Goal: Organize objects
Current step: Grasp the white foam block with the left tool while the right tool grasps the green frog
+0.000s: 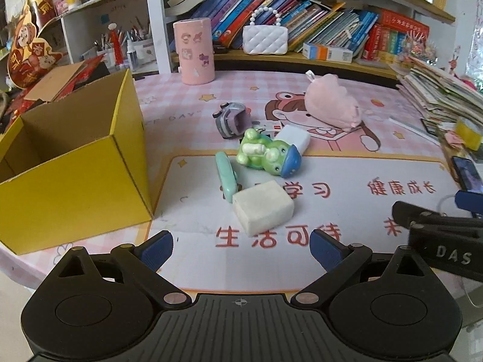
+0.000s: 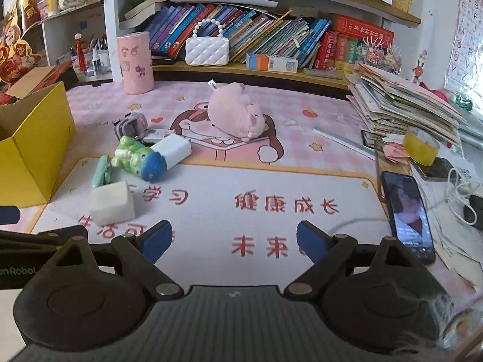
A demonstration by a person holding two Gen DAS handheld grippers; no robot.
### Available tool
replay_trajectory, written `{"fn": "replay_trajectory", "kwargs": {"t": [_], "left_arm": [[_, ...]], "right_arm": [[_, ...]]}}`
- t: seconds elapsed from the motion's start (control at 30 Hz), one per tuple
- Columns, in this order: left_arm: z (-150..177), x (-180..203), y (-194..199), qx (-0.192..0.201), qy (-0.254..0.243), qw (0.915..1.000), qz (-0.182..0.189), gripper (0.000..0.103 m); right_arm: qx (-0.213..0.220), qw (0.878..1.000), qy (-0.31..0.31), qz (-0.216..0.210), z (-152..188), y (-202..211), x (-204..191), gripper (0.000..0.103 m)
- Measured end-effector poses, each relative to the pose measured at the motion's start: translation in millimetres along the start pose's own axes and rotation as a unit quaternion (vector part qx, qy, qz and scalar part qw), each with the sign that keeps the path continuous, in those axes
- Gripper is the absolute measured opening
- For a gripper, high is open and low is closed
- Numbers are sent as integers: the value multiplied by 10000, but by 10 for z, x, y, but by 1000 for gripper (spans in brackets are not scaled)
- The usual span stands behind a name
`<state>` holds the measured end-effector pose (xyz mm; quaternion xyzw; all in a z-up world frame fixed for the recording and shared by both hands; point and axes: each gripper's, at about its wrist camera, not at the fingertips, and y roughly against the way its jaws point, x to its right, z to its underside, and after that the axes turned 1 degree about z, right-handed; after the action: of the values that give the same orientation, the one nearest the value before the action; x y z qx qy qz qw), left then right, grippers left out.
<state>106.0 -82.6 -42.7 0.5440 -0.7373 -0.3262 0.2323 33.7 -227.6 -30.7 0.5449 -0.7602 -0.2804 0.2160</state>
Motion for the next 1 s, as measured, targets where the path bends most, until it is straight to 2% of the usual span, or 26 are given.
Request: {"fn": "replay_trajectory", "kwargs": {"t": [0.1, 0.23, 0.4, 0.47, 0.5, 0.53, 0.63, 0.7, 0.87, 1.0], "left_arm": [[-54, 27, -100, 98, 98, 9999, -53, 96], [-146, 67, -297, -39, 352, 9994, 36, 81], [-225, 172, -606, -202, 513, 9985, 3, 79], [-236, 193, -724, -324, 560, 9979, -28, 72], [-240, 193, -778, -425, 619, 9972, -32, 60], [-237, 184, -804, -479, 689, 9965, -58, 57], [-244, 159, -767, -460, 768, 9960, -6, 47], [-247, 110, -703, -483, 832, 9953, 126, 45], [-175, -44, -414, -414, 923, 9949, 27, 45], [-94, -283, -169, -348, 1179, 9922, -186, 45]], "right_arm": [[32, 10000, -35, -30, -58, -83, 54, 90], [87, 9999, -96, -49, -132, -177, 133, 90], [80, 9999, -64, -72, -192, -249, 220, 90], [81, 9999, -63, -64, -208, -267, 256, 90], [84, 9999, -64, -60, -213, -275, 273, 90], [87, 9999, -69, -57, -220, -281, 289, 90], [96, 9999, -93, -88, -245, -300, 334, 90], [89, 9998, -116, -165, -264, -322, 347, 89], [-32, 9972, -18, -742, -341, -466, 224, 87], [-2, 9890, 511, -1390, -438, -660, -87, 81]]}}
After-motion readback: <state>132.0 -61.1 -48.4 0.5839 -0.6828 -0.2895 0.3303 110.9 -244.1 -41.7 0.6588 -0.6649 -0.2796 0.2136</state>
